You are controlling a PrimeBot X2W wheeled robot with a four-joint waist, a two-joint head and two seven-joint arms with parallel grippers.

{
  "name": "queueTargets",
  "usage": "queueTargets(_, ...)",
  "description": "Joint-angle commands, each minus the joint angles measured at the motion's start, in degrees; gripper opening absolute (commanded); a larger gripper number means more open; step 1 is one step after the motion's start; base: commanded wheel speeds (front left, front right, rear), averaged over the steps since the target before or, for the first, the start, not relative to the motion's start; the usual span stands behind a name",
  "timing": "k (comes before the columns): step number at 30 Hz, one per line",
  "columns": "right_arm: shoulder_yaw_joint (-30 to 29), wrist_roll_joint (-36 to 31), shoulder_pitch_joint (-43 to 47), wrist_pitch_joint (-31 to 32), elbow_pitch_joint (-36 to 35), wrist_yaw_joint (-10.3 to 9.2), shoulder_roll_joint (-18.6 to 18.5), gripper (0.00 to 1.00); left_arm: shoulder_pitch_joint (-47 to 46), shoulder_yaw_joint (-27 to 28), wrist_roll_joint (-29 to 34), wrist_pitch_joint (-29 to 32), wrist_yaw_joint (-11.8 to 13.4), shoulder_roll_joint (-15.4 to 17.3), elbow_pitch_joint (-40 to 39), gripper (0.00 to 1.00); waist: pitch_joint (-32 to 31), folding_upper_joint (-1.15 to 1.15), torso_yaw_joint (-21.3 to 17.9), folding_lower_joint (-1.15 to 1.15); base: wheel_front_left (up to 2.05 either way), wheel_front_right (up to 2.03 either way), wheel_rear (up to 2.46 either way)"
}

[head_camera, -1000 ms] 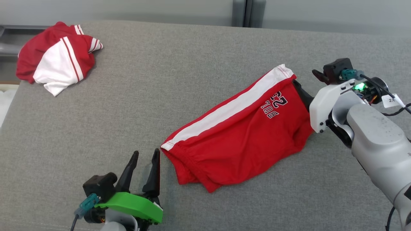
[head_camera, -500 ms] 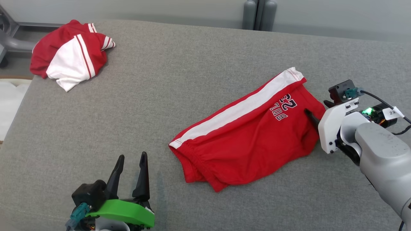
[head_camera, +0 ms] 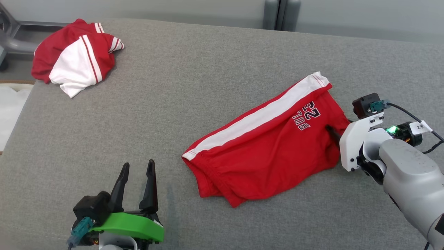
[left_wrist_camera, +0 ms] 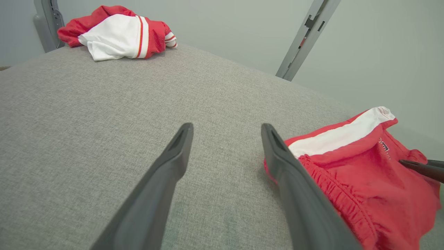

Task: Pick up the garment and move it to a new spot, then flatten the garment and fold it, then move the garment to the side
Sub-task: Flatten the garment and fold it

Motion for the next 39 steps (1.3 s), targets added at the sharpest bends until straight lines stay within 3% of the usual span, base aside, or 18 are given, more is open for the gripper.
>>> queueTargets(1, -0.2, 0.7, 0.7, -1.4, 0.2, -0.07, 0.3, 0.0, -1.2, 0.4, 1.1, 0.0, -0.5, -0.1, -0.3, 1.0, -0.2, 0.0, -0.7, 0.0, 0.0, 0.0, 0.0)
queueTargets(16, -5.6, 4.9, 4.2, -14.8, 3.1, -0.07, 0.1, 0.0, -3.8, 2.5, 4.9, 0.0, -2.5, -2.3, 1.8, 1.0, -3.6, 0.0, -9.4, 0.0, 0.0, 0.0, 0.0)
queueTargets(22, -11.7, 7.1, 9.4, -16.6, 1.6, -0.07, -0.2, 0.0, -2.0, 2.9, 5.2, 0.0, -3.0, -2.8, 2.2, 1.0, -4.7, 0.0, -13.0, 0.0, 0.0, 0.0, 0.0)
queueTargets(31, -27.7, -1.8, 19.3, -16.6, -6.5, -0.07, 0.7, 0.0, 0.8, 2.1, 5.1, 0.0, -3.5, -3.2, 1.5, 1.0, -5.3, 0.0, -15.8, 0.0, 0.0, 0.0, 0.0)
queueTargets(39, -33.5, -10.2, 22.2, -16.6, -9.8, -0.06, 3.7, 0.0, 0.9, 1.4, 5.0, 0.0, -3.7, -3.4, 1.9, 1.0, -5.7, 0.0, -14.8, 0.0, 0.0, 0.0, 0.0)
